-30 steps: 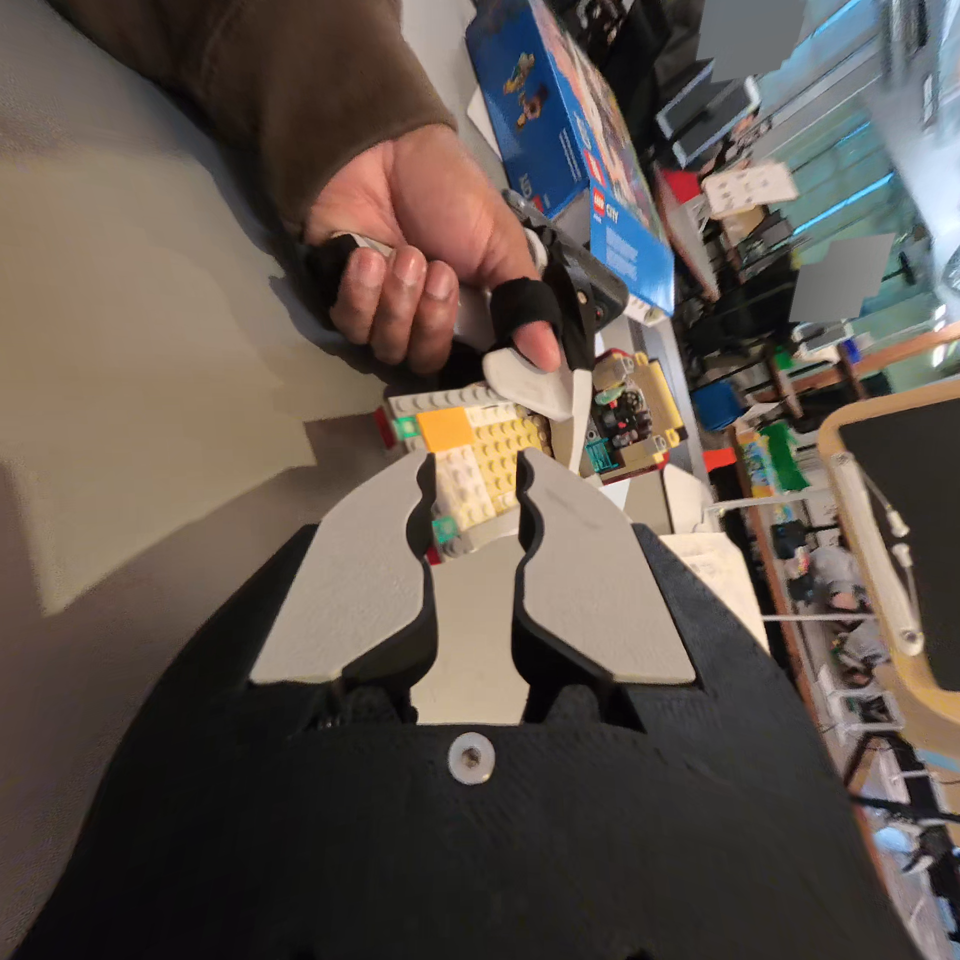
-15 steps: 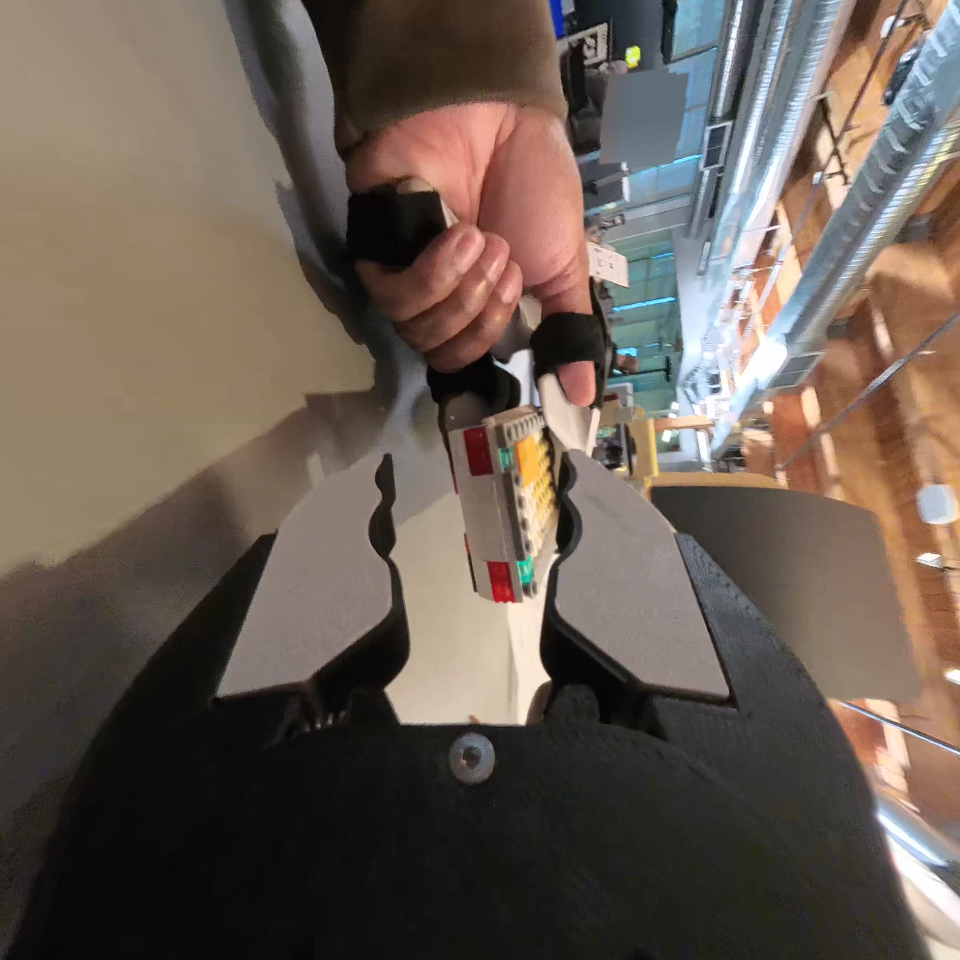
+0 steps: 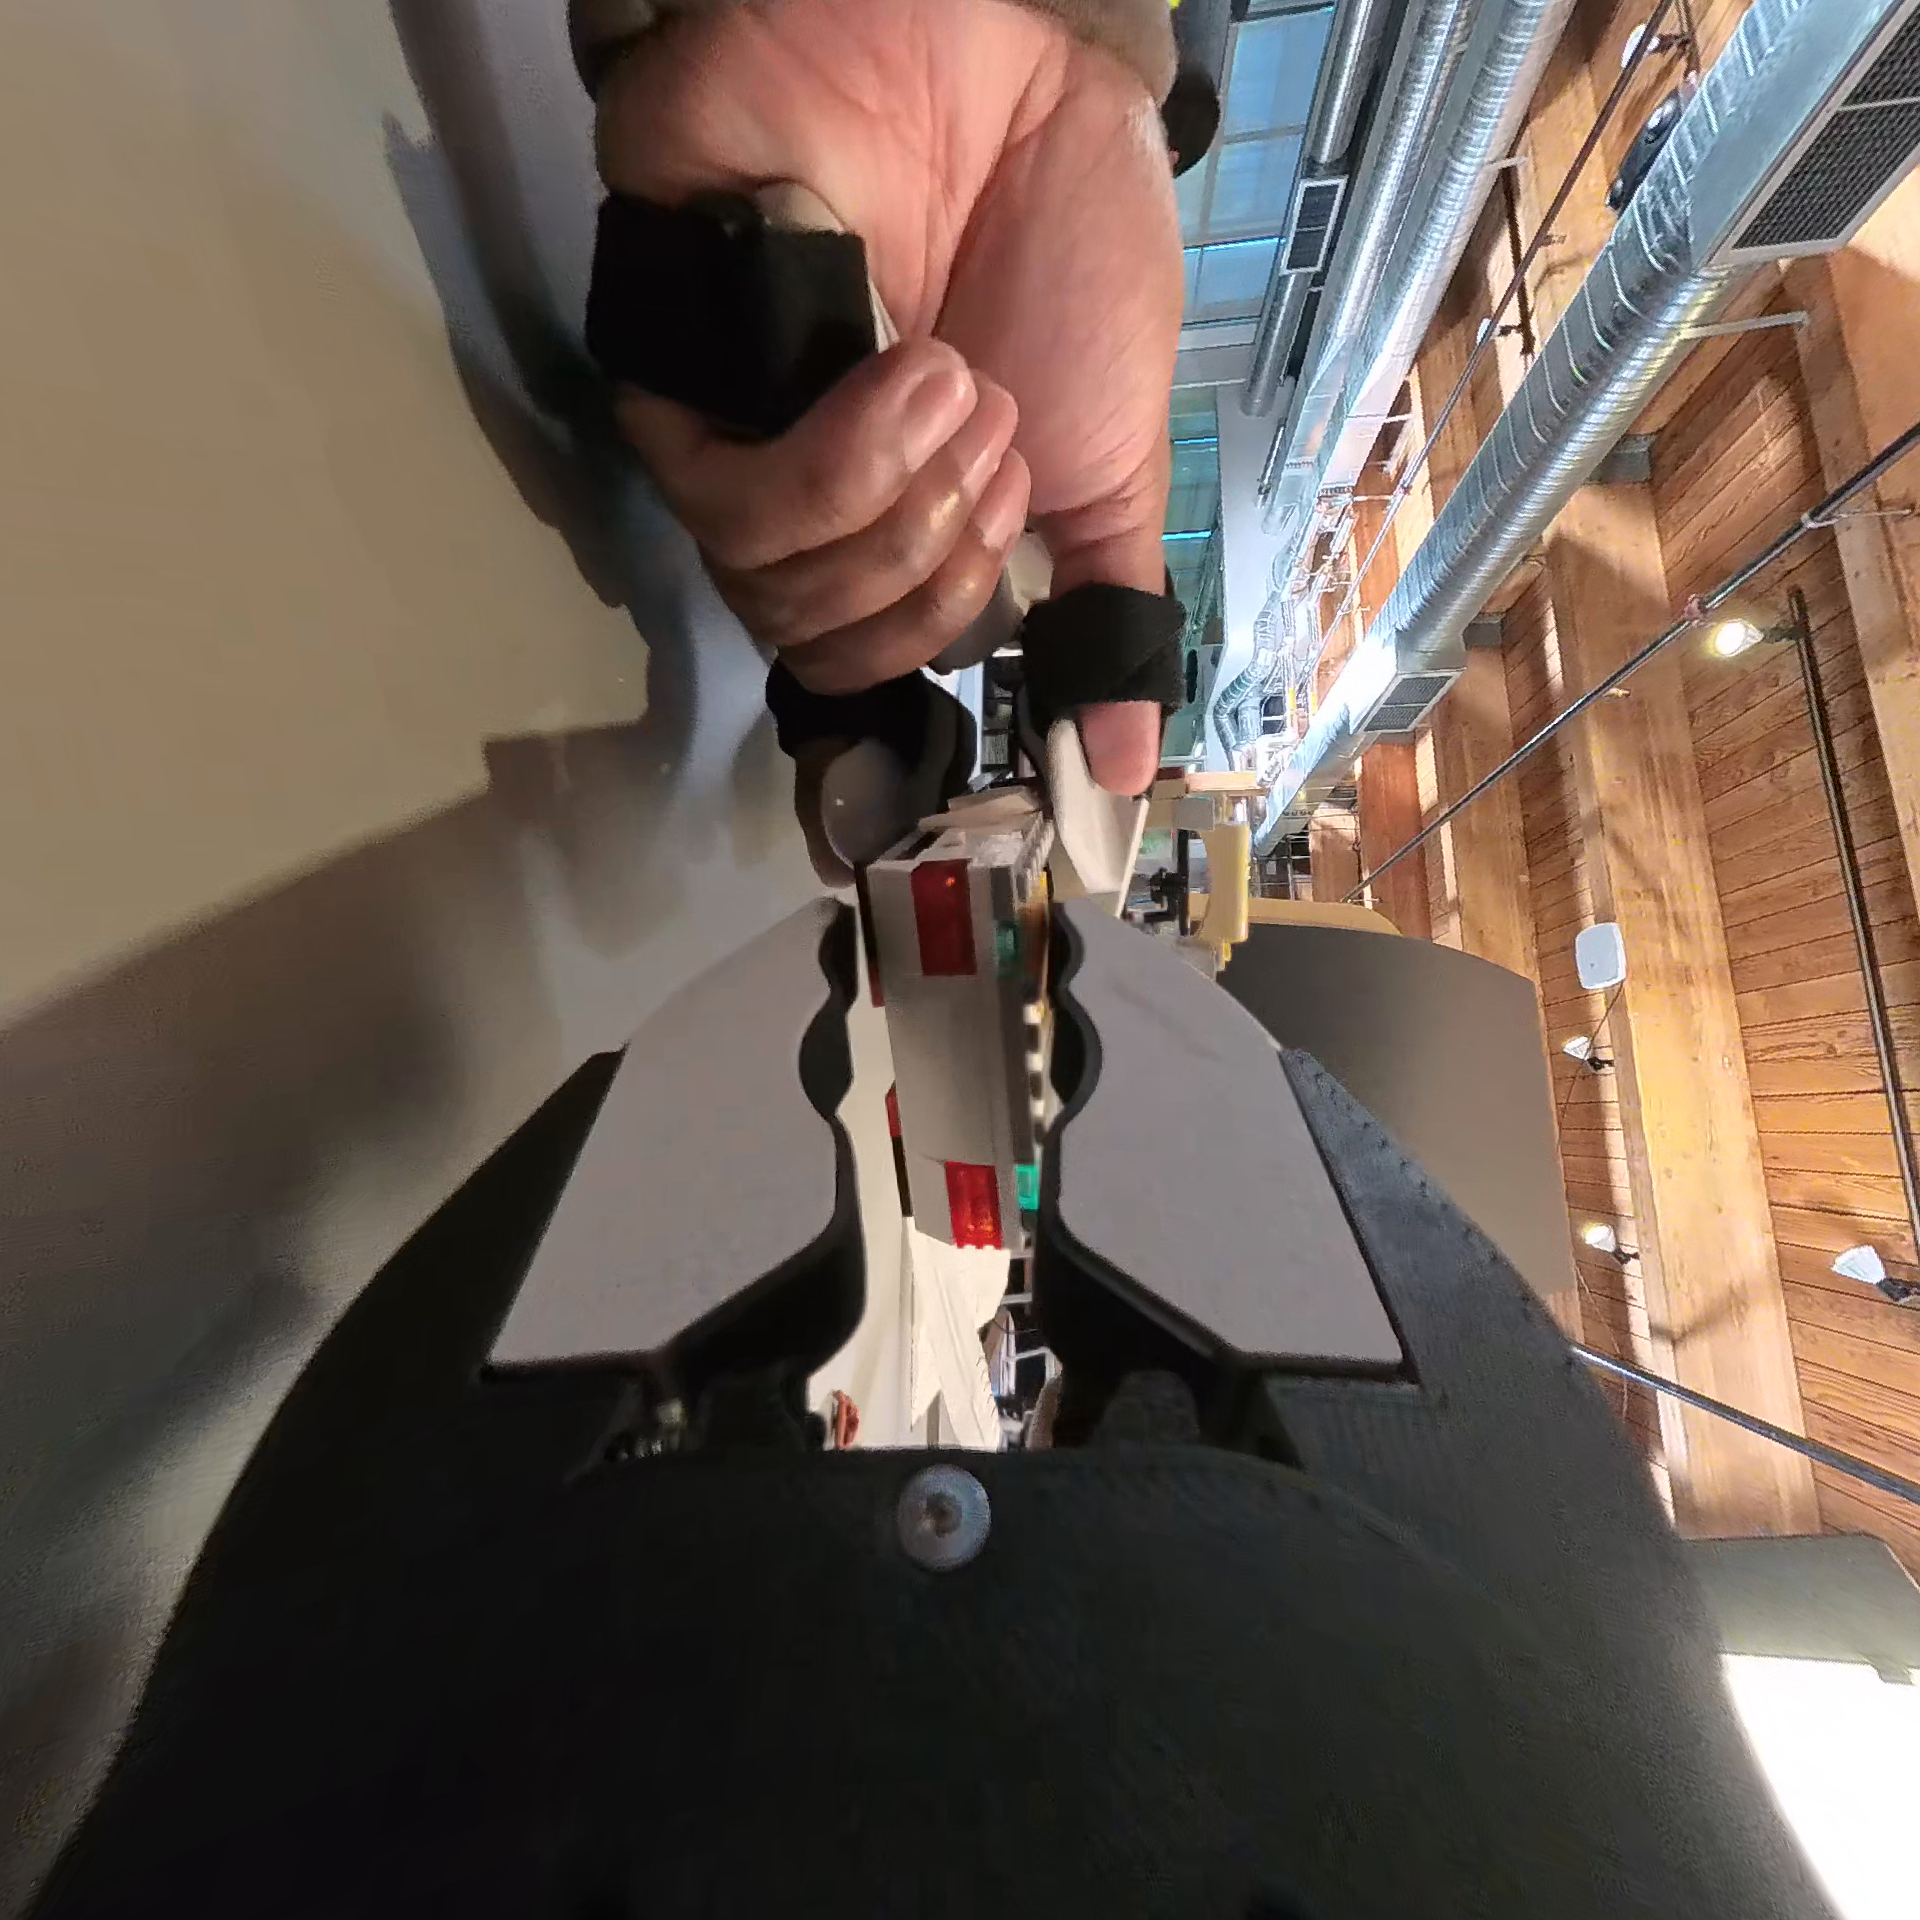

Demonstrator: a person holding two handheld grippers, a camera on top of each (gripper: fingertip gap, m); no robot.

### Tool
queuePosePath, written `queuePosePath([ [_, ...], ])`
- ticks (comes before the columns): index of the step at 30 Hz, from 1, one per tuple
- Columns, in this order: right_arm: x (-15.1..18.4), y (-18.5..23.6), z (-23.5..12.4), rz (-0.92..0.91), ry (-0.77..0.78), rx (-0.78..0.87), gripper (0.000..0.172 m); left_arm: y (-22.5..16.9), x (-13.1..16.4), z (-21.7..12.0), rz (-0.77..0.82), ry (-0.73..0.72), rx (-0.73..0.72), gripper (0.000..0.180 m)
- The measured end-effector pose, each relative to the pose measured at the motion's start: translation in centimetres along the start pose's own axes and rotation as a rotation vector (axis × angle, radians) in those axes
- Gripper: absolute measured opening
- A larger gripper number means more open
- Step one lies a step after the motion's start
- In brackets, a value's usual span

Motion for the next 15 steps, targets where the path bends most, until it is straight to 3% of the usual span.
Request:
queuePosePath([
  [1, 0.04, -0.05, 0.01, -0.003, 0.003, 0.004, 0.033, -0.02, 0.03, 0.02, 0.002, 0.0, 0.0, 0.024],
  [15, 0.08, 0.18, 0.11, -0.075, 0.003, 0.0, 0.032, 0.28, 0.03, 0.04, -0.008, -0.004, -0.006, 0.024],
])
Point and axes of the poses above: each gripper's, where its closed fingertips meet, z out along the fingers, x out of its underside, y = z × x across the jaws, the point moved 1 cm from there along -z, back along the fingers, and after that the axes turned 8 degrees about -x, right-handed, at the moved point
